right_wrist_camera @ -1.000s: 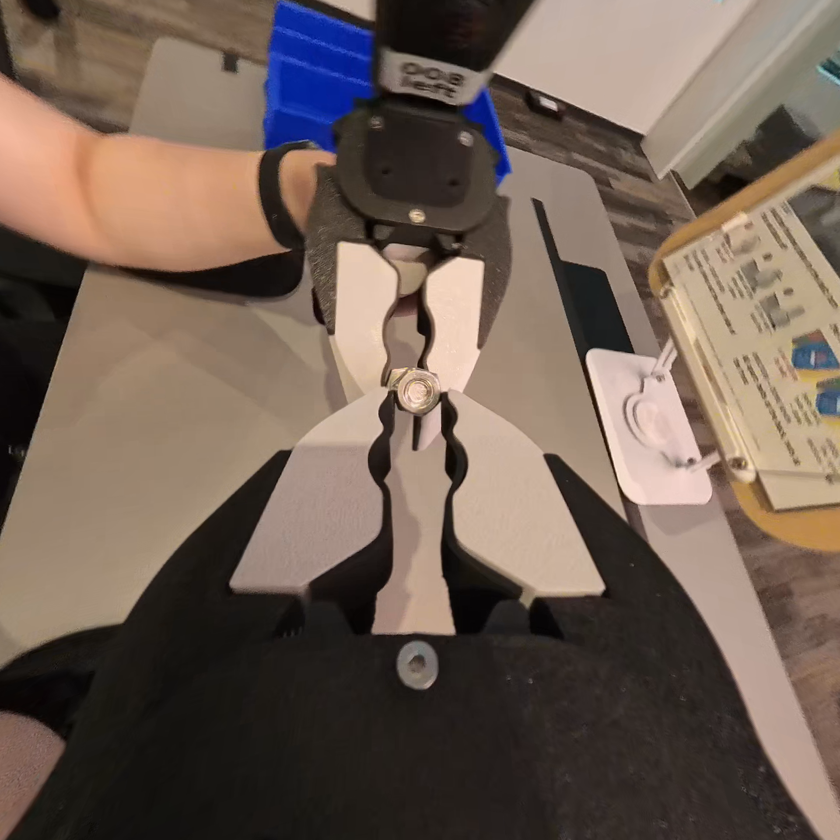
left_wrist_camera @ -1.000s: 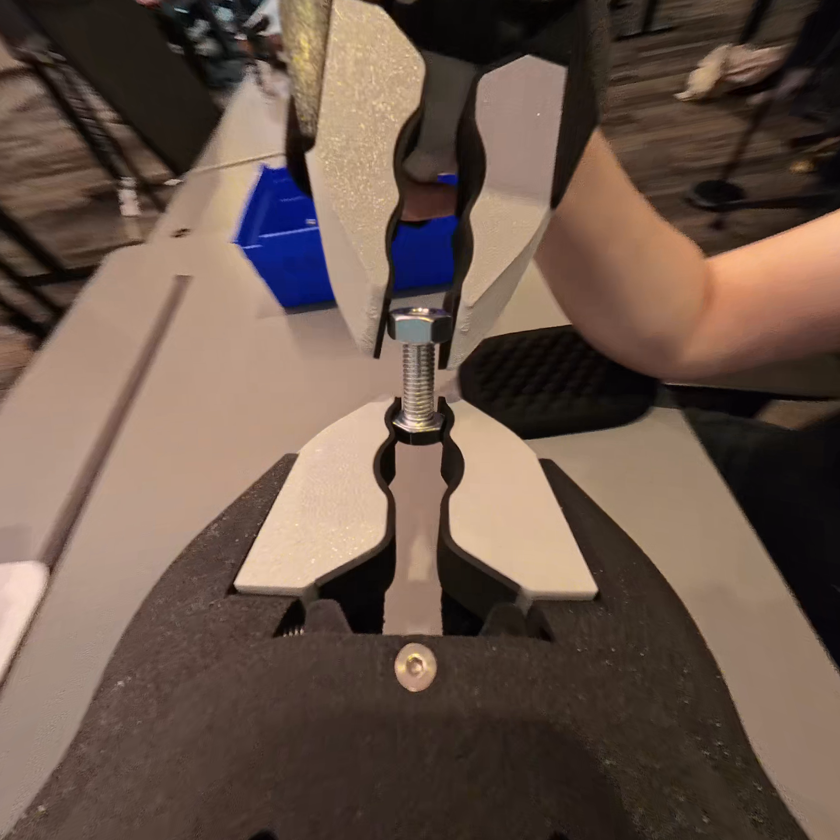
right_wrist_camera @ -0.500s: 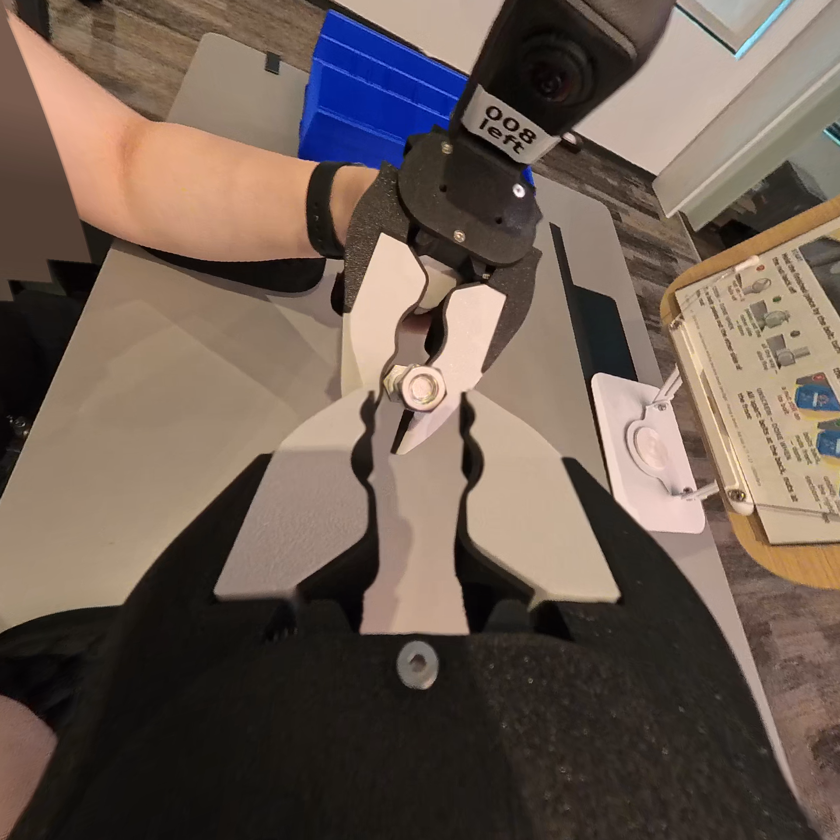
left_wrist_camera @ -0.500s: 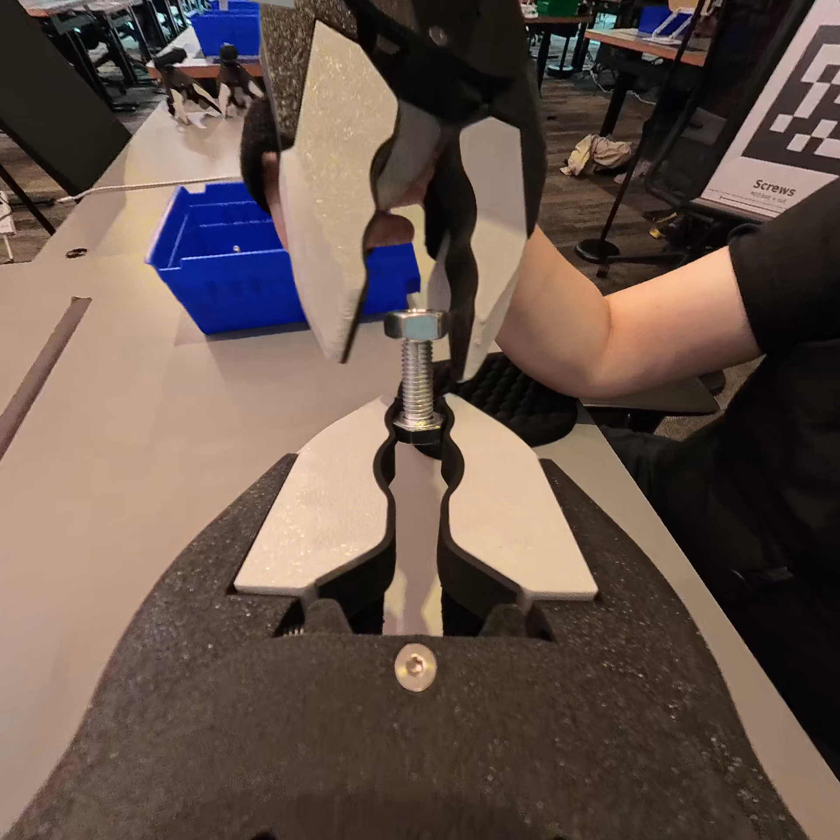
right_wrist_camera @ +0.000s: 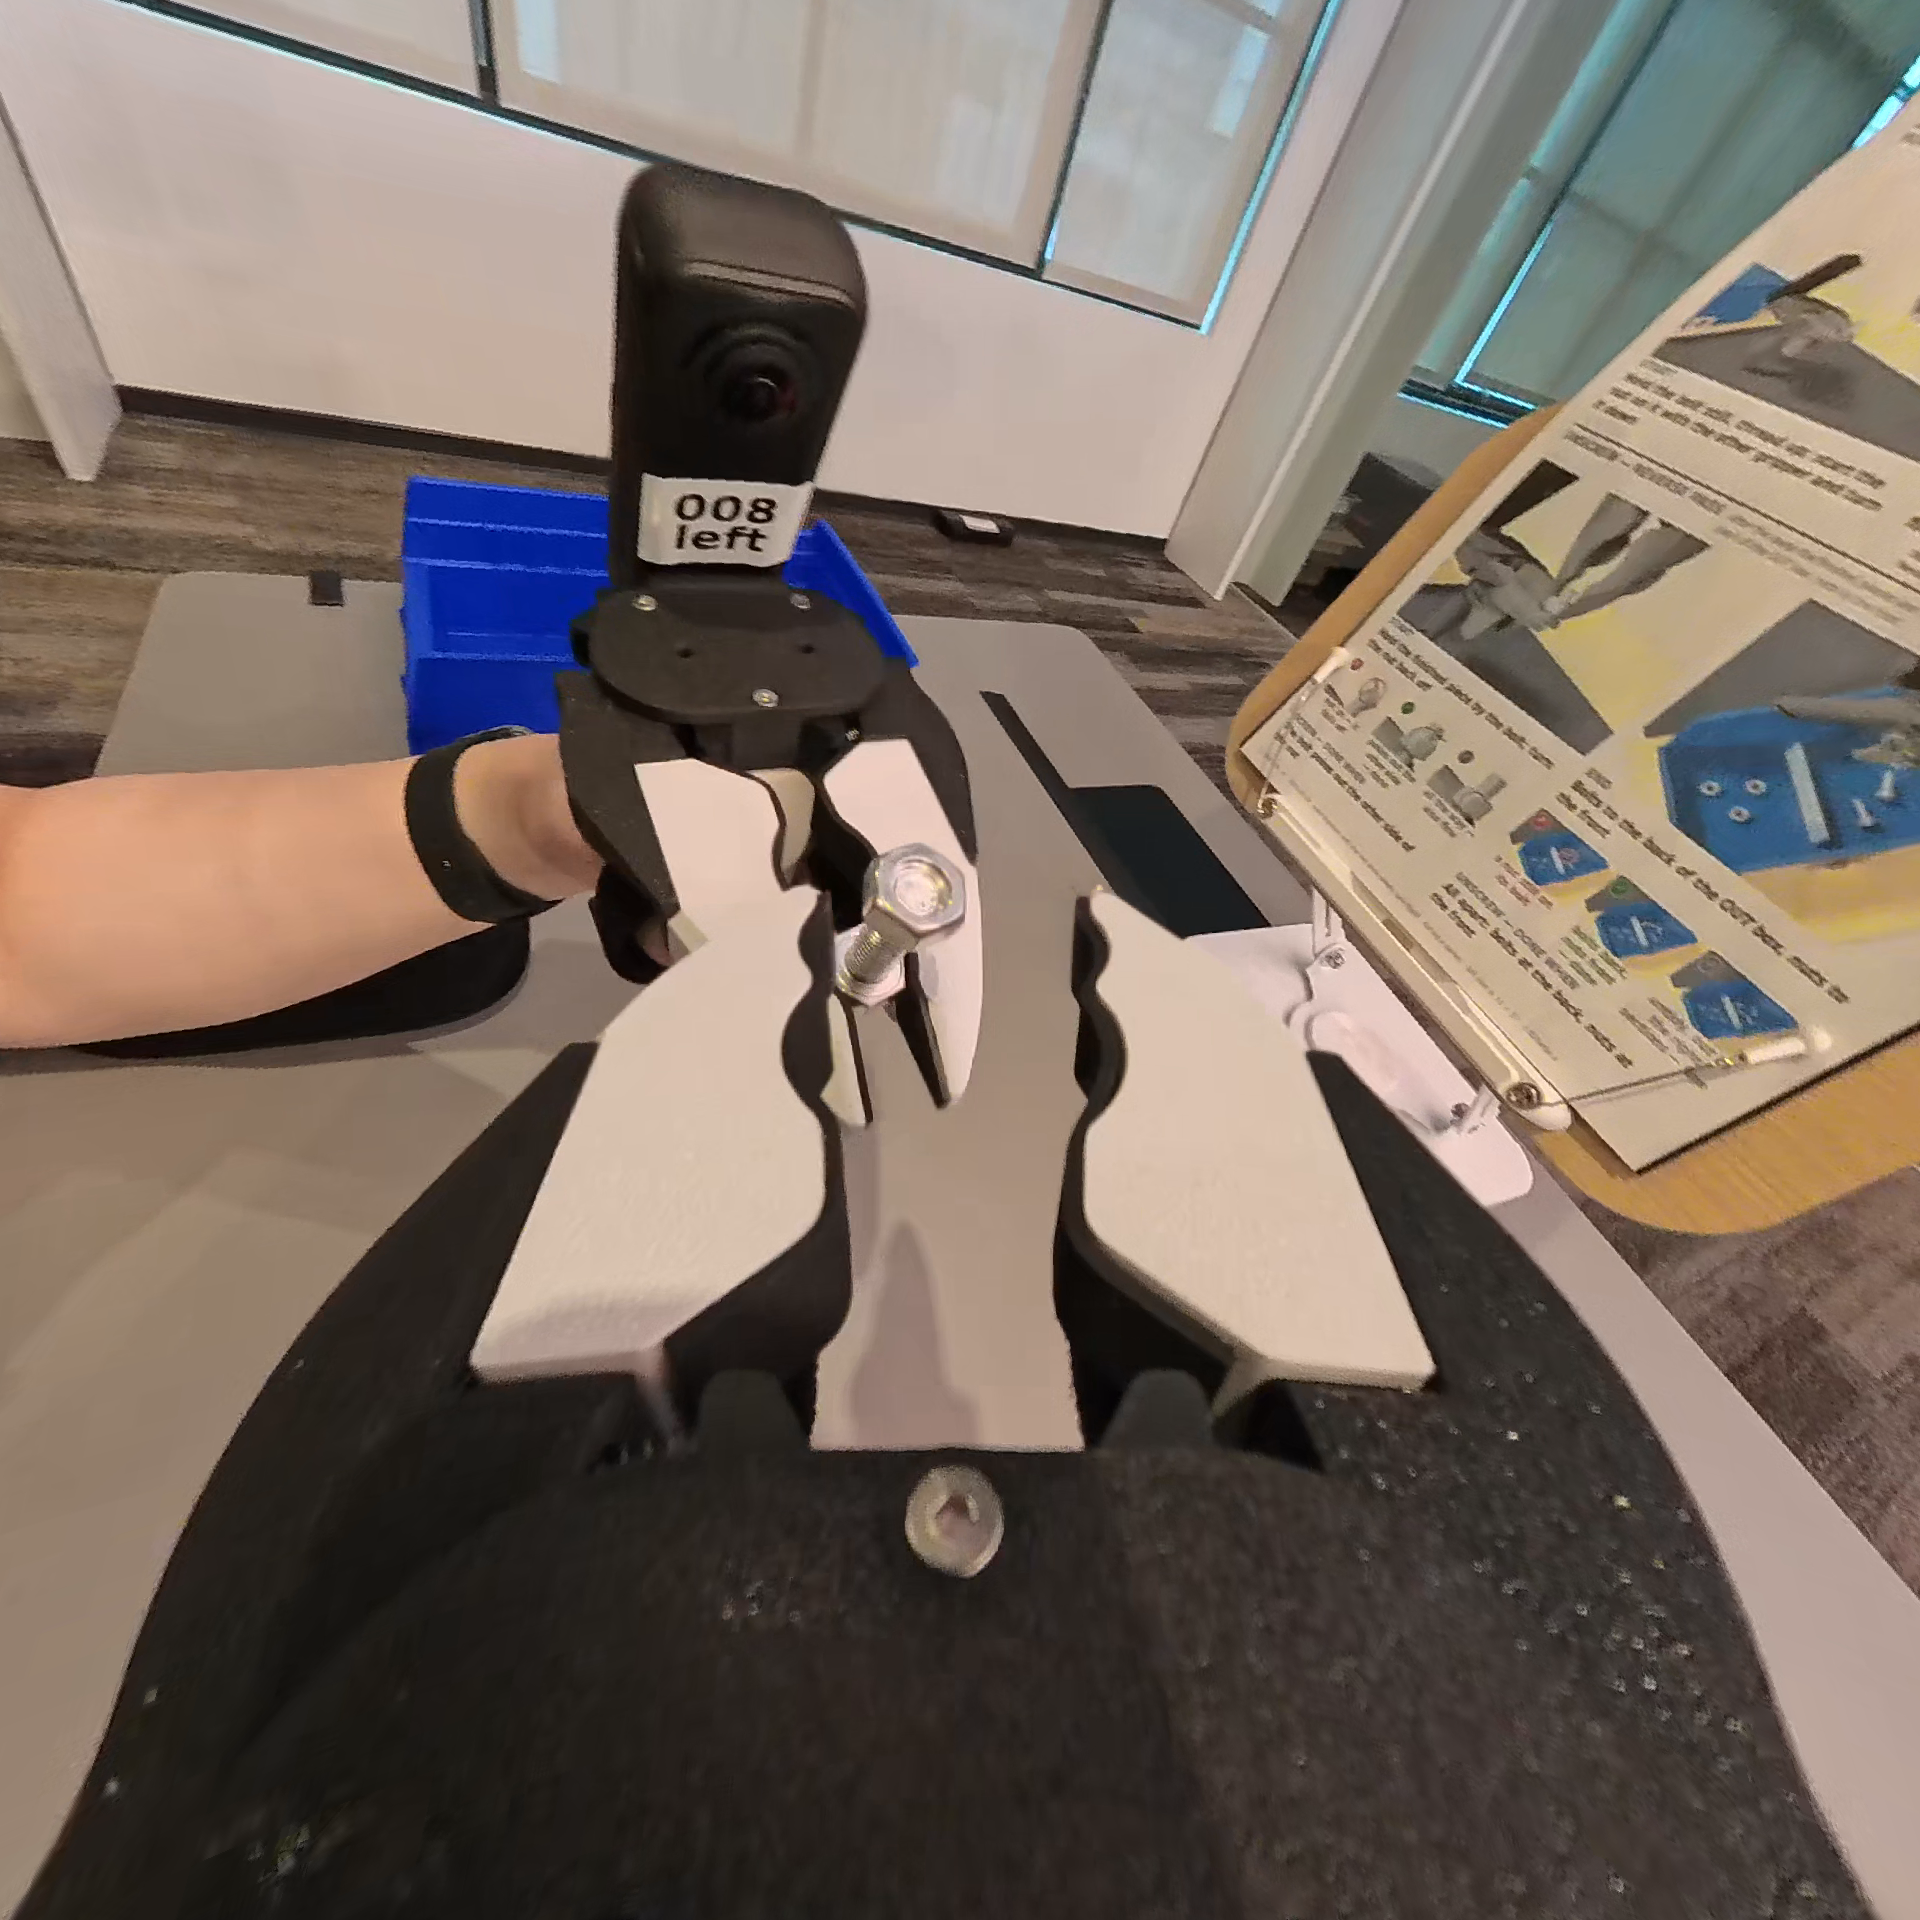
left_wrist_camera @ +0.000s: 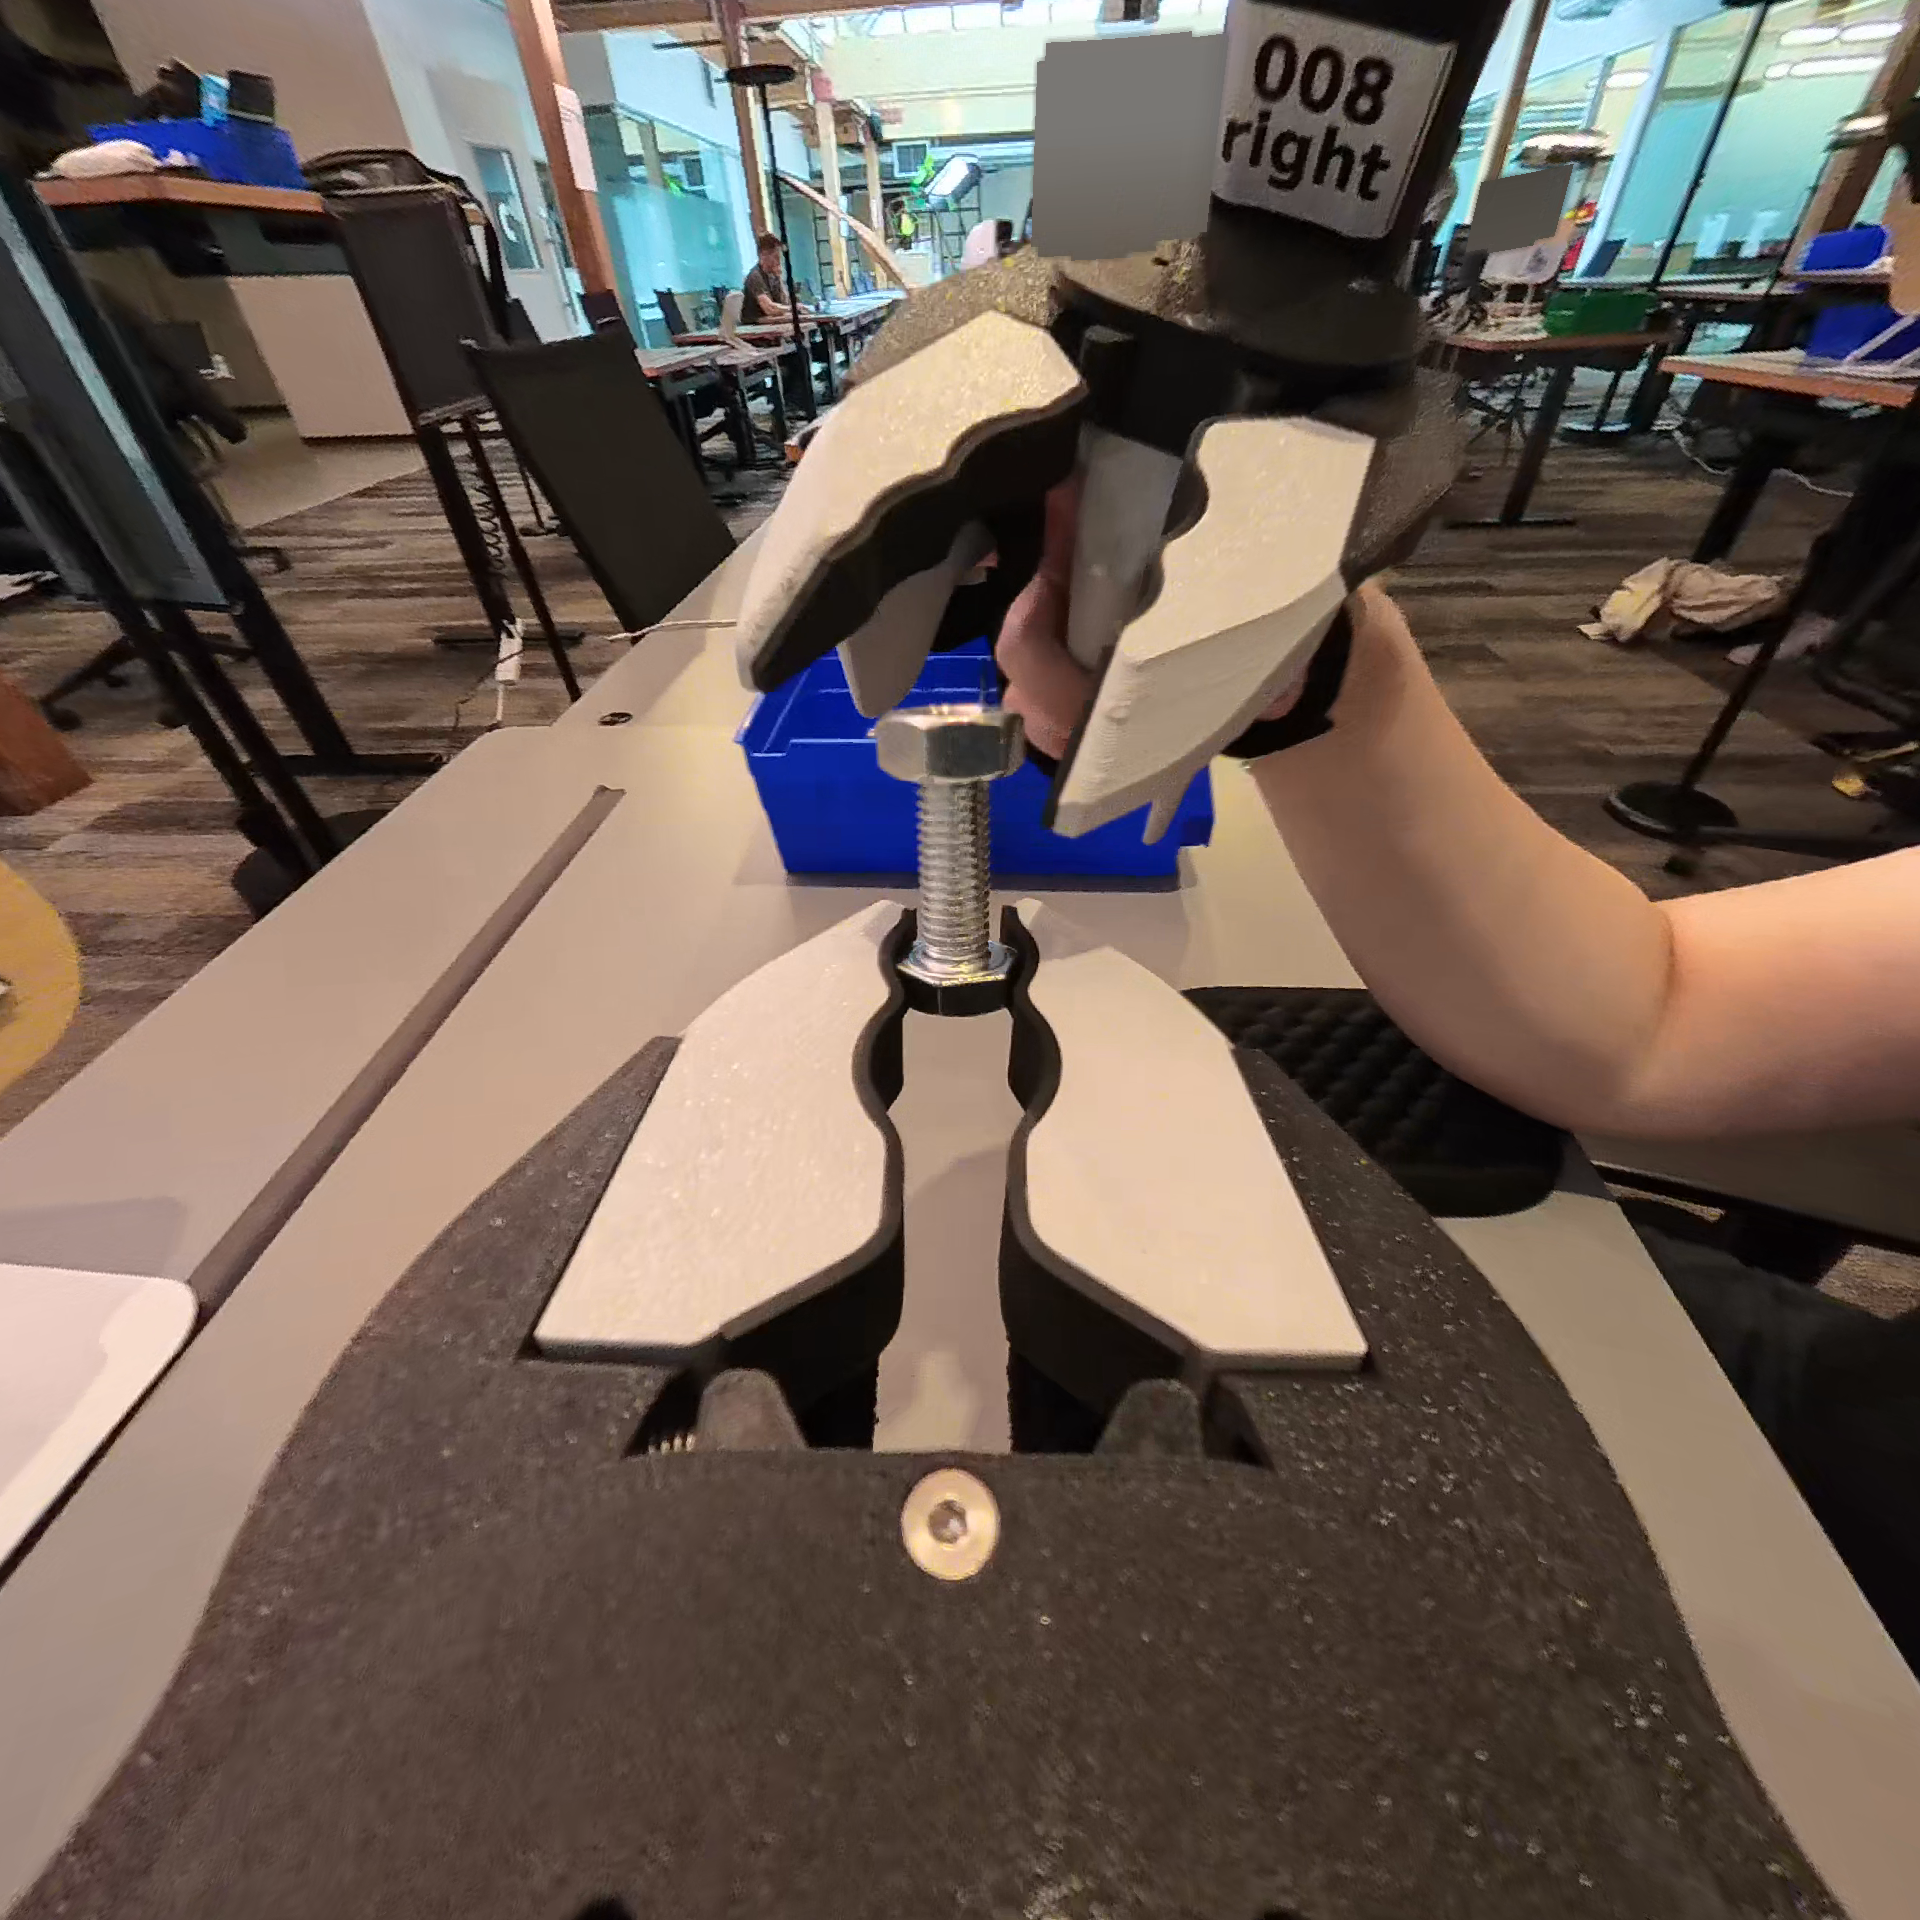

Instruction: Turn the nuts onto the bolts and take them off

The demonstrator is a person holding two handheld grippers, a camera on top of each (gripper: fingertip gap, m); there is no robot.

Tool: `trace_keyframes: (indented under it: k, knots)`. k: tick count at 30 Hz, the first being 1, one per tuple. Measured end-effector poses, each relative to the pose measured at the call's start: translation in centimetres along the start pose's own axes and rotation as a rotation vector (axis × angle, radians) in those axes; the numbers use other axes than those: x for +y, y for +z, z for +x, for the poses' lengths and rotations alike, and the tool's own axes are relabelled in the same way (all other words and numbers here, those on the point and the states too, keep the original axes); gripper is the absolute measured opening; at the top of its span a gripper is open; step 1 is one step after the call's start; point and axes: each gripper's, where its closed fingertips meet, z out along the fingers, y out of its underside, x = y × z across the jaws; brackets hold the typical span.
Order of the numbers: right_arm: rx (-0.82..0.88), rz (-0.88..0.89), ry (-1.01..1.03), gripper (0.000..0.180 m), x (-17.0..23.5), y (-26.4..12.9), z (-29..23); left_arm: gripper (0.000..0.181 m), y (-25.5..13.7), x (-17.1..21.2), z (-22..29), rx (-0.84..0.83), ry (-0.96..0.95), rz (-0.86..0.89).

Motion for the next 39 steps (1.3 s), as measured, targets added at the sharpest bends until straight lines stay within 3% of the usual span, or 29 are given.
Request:
trace_keyframes:
  k: [7,14,19,24,30,39]
  knots:
    - [0.002,-0.125,0.149,0.039,1.2,-0.7,-0.2,0.015,-0.2,1.6,-1.6,-0.166,0.136,-0.162]
    - [-0.045,-0.250,0.358,0.034,3.7,-1.4,-0.4,0.015,0.6,4.1,-1.1,-0.167,0.220,-0.339]
    - [-0.051,-0.219,0.524,0.033,3.8,-1.2,0.1,0.015,0.8,5.0,-2.0,-0.237,0.269,-0.406]
    - [0.000,-0.265,0.574,0.036,4.9,-0.9,0.6,0.015,0.6,4.9,-3.1,-0.334,0.312,-0.428]
    - [-0.034,-0.273,0.609,0.025,5.3,-0.1,0.5,0.015,0.7,5.2,-3.3,-0.346,0.319,-0.446]
    - [-0.118,-0.269,0.538,0.017,5.1,-0.4,-0.2,0.015,0.9,4.9,-2.0,-0.254,0.271,-0.421]
